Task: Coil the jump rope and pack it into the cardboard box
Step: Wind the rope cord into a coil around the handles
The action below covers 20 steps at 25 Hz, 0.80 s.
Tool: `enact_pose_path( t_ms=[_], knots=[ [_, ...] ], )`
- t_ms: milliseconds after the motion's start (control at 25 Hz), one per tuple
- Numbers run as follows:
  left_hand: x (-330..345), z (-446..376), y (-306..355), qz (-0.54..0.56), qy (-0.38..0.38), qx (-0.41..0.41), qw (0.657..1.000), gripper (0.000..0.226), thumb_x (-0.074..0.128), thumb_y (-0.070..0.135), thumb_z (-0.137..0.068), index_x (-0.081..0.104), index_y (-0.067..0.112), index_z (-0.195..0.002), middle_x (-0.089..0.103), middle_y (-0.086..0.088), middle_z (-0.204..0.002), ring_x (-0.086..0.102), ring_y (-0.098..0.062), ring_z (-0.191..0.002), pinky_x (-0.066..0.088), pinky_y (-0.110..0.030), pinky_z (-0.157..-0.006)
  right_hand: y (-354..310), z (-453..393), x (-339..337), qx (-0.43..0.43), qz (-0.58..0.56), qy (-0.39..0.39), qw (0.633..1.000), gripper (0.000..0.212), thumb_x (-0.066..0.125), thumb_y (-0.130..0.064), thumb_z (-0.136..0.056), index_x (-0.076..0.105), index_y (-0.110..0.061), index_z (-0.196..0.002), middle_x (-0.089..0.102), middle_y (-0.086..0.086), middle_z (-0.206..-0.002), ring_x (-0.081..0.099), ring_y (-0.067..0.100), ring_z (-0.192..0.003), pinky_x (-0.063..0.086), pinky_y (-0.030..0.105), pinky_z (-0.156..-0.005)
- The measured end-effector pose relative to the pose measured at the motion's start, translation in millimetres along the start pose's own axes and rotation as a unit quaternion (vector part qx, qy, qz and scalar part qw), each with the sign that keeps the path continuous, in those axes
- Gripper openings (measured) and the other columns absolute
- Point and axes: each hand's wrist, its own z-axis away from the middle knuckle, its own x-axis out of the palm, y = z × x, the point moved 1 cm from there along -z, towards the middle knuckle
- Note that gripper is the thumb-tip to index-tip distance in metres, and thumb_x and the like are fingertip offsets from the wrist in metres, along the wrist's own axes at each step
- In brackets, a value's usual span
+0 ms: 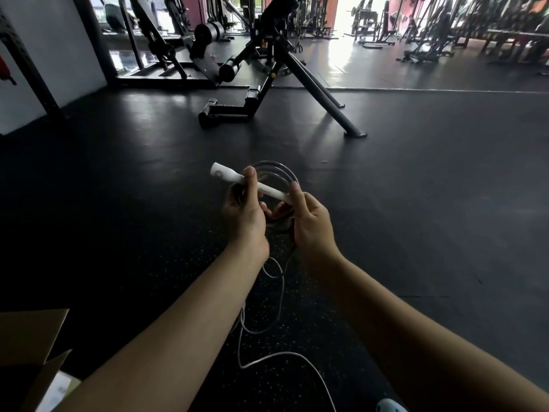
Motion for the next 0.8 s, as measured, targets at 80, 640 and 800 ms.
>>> enact_pose_path(
  t_ms=[80, 640, 800],
  knots=[
    [-3.8, -2.2, -0.9, -0.050, -0.004, 0.022, 0.999, 0.027, 0.072, 0.051, -0.091, 0.068, 0.028, -0.077, 0.058, 0.014, -0.066, 0.050, -0.007, -0.063, 0.049, -0.026, -0.071, 2.2, -1.3, -2.5, -0.011, 0.017, 0.020, 1.000, 0.041, 0.055, -0.039, -0.106, 0.068, -0.003, -0.091, 0.066, 0.003, -0.067, 0.058, 0.010, -0.053, 0.049, 0.027, -0.052],
    [-38.1, -30.1, 76.1, -0.499, -0.356, 0.150, 0.776, 0.069, 0.086, 0.057, -0.063, 0.066, 0.035, -0.126, 0.075, 0.015, -0.115, 0.068, 0.002, -0.107, 0.050, -0.022, -0.091, -38.4, -20.0, -27.9, -0.076, 0.295, -0.142, 0.942, 0.037, 0.063, -0.035, -0.102, 0.067, -0.012, -0.073, 0.058, -0.003, -0.057, 0.051, 0.013, -0.054, 0.040, 0.027, -0.053],
    [-31.2, -19.4, 51.1, -0.522, -0.390, 0.092, 0.753, 0.038, 0.083, 0.052, -0.077, 0.076, 0.020, -0.096, 0.081, 0.002, -0.079, 0.077, -0.012, -0.070, 0.059, -0.027, -0.073, -39.8, -13.3, -25.9, -0.094, 0.326, -0.197, 0.920, 0.041, 0.065, -0.037, -0.101, 0.061, -0.022, -0.063, 0.055, -0.009, -0.053, 0.046, 0.008, -0.050, 0.036, 0.022, -0.050]
  ],
)
